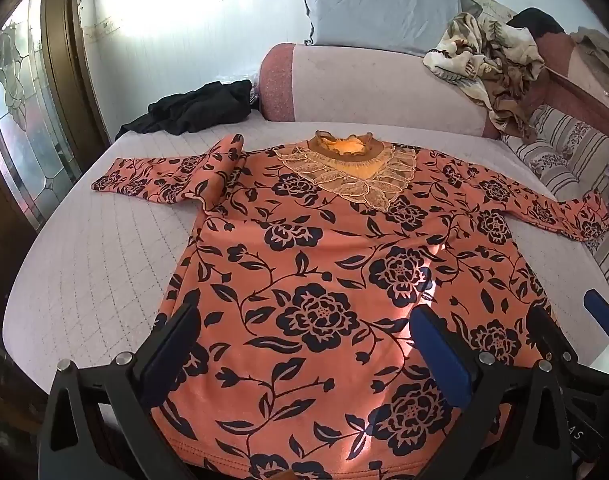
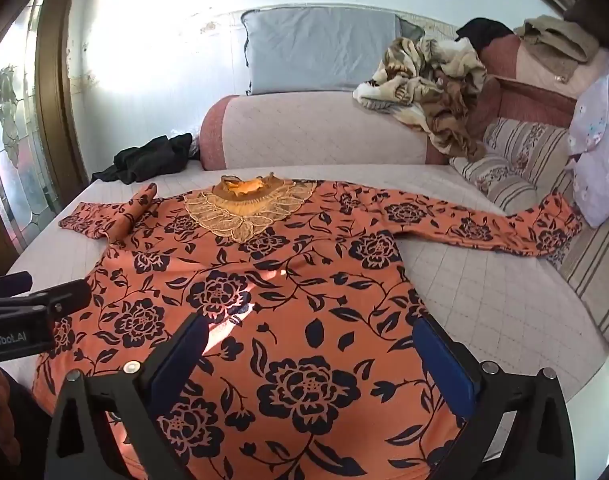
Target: Fold small clothes
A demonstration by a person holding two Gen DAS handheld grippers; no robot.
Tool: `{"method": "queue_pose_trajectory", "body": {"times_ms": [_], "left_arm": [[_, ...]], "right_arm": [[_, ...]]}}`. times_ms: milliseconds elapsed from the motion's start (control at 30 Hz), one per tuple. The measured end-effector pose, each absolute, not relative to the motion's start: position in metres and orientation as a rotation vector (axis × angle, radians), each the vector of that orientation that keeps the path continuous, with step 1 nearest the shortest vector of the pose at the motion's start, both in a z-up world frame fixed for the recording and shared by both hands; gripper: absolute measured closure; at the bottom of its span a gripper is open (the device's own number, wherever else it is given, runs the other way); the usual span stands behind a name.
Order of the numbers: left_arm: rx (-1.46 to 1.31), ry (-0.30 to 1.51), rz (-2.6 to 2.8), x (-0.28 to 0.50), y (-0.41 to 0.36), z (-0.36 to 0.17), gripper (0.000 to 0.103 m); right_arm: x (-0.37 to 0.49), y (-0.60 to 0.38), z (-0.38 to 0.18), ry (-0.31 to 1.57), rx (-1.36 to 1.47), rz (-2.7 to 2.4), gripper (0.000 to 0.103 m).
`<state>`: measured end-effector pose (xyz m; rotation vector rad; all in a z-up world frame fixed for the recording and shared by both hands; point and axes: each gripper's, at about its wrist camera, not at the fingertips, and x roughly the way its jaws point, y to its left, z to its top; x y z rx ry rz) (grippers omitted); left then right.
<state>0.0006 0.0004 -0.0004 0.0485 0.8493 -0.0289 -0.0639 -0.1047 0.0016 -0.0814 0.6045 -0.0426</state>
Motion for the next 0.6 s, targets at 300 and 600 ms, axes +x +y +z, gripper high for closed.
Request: {"method": "queue_pose_trajectory", "body": {"times_ms": [300,600], "left_arm": [[0.024,0.855,-0.027,0.000,0.001,-0.007,0.000],[0.007,0.901,-0.030,-0.003,0.006,-0.019,0.000]], "right_arm": [[-0.056,-0.110,0.007,0.610,-0.113,-0.029,0.000],[-0.066,-0.098,-0.008,0.614,-0.124,-0.017,0.000]]}}
